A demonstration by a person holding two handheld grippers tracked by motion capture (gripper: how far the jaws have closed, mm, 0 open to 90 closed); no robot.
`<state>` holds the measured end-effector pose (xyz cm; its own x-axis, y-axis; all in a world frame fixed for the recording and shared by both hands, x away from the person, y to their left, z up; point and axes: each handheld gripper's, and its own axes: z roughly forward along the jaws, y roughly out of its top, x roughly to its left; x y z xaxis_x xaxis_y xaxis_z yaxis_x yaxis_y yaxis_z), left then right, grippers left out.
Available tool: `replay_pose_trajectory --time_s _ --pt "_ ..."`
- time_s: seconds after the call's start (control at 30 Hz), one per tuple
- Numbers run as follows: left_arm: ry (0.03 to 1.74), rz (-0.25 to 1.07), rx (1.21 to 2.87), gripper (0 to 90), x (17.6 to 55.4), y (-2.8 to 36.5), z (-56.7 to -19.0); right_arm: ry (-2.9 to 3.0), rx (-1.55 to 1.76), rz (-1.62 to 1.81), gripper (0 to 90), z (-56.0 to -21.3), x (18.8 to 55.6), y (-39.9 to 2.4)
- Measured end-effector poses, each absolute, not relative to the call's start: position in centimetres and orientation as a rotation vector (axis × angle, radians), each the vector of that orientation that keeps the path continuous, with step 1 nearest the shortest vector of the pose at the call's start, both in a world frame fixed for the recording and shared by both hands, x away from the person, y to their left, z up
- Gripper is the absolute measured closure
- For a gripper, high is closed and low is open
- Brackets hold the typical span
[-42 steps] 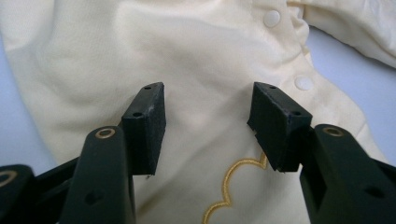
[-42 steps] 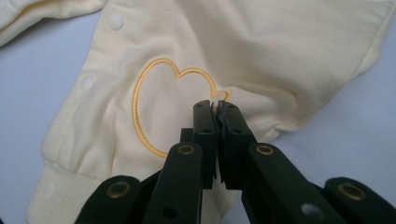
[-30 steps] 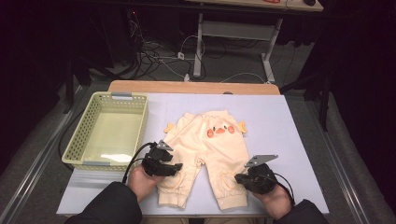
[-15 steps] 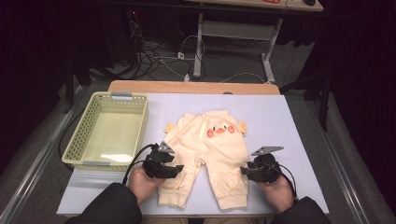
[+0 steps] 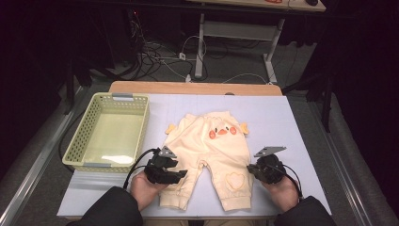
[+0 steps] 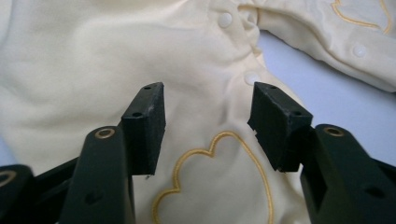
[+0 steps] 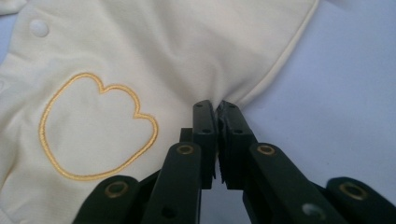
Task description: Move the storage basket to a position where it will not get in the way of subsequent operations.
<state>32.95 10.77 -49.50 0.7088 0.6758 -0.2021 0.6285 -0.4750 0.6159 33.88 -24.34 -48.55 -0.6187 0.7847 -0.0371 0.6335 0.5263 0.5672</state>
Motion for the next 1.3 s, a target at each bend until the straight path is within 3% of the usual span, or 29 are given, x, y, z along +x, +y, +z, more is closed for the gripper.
replay_pose_trajectory --time_s 0.1,0.3,0.5,0.67,0.97,1.3 --pt "0.991 0.080 2.224 42.2 32.7 10.5 -49.6 2.439 1.137 0.815 74.0 -48.1 33.4 -24.0" --pt "0.975 0.067 2.259 45.7 32.8 9.6 -50.6 2.416 1.101 0.927 63.3 -47.9 33.5 -23.0" --pt "0.963 0.116 2.286 73.8 32.8 9.6 -50.7 2.440 1.076 0.930 61.3 -48.3 33.7 -22.4" --pt "0.946 0.097 2.309 81.7 32.7 9.6 -50.5 2.433 1.074 0.966 60.2 -48.3 33.7 -22.4" --pt "0.927 0.066 2.286 80.3 32.3 10.0 -50.2 2.404 1.093 1.043 54.6 -48.4 33.3 -22.8" --pt "0.947 0.093 2.241 56.5 32.2 10.5 -49.8 2.382 1.089 1.068 51.1 -48.5 33.2 -23.1"
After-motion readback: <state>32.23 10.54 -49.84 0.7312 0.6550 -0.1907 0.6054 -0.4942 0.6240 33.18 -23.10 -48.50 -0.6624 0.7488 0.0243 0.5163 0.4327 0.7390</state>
